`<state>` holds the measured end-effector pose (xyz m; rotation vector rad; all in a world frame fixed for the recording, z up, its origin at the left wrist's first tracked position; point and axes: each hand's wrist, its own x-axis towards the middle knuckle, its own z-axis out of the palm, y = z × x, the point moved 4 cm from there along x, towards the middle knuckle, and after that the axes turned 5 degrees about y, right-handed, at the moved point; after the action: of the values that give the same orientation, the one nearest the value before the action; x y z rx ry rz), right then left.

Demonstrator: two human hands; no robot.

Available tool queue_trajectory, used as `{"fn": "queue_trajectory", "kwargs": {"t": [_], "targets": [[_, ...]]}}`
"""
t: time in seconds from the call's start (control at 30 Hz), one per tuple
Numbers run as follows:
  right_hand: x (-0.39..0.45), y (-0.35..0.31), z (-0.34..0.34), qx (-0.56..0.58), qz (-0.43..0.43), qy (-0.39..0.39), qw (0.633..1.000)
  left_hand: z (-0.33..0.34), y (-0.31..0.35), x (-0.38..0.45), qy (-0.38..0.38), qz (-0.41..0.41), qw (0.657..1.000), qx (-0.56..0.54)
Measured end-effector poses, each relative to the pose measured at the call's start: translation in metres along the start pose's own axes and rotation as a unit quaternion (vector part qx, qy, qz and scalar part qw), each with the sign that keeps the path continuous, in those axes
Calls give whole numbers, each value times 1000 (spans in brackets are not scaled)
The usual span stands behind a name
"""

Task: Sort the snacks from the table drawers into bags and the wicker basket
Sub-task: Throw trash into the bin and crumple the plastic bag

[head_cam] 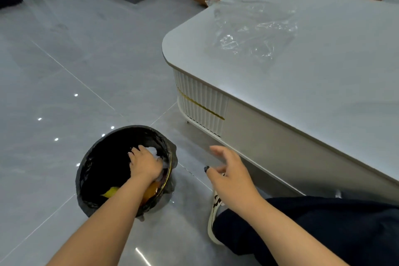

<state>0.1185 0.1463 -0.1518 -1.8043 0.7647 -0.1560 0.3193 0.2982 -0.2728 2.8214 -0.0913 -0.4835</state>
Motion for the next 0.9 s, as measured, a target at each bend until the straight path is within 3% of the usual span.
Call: {"fn": "queue_trajectory", "kwargs": {"t": [0.3, 0.4, 0.67, 0.9], "targets": [[-49, -13, -69, 7, -32, 73, 997, -42, 77, -79, -2, 123, 985, -117], [-71, -28, -114, -9, -61, 114, 992, -57, 114, -117, -10, 190, 975, -112], [-139, -54, -248, -25, -122, 236, 964, -96, 237, -252, -45, 368, 916, -154], [-190, -27, -350, -78, -138, 353, 922, -83, 337, -359, -78, 485, 856, -162]]}}
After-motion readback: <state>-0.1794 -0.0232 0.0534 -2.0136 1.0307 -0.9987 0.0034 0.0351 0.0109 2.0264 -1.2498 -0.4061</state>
